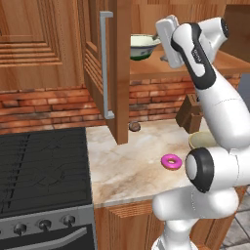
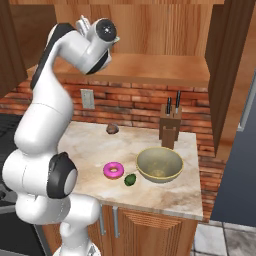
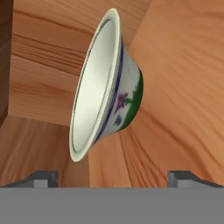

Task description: Pick both bowls and place them on the counter. Then place the donut in one bowl and place the avocado in the other bowl.

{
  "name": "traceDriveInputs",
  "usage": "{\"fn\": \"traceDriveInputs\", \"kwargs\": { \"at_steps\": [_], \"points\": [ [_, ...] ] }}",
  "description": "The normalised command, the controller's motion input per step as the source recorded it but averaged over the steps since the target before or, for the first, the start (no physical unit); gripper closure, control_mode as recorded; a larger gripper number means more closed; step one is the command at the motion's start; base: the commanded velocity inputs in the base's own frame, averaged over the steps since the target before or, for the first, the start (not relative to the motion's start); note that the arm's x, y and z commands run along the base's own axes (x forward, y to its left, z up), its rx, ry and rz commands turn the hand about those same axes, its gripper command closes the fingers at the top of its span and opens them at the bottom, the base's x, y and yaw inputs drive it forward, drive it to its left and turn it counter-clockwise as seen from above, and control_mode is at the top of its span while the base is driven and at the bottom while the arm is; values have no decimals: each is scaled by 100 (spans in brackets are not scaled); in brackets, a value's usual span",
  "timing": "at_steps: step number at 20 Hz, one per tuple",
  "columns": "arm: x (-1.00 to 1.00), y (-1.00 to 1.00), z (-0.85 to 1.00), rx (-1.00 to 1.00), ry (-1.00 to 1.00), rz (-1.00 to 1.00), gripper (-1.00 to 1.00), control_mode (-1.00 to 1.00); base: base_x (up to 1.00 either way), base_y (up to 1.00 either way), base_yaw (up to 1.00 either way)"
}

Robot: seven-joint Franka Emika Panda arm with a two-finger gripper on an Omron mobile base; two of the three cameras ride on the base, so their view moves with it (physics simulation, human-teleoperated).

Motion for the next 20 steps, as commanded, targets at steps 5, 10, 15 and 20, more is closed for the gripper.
{"fn": "traceDriveInputs", "kwargs": {
  "at_steps": [5,10,15,20],
  "points": [
    [48,0,-1,0,1,0,-100,-100,0,0,0],
    [46,0,-2,0,2,0,-100,-100,0,0,0],
    [38,0,-9,0,3,0,-100,-100,0,0,0],
    [12,0,-8,0,0,0,-100,-100,0,0,0]
  ]
}}
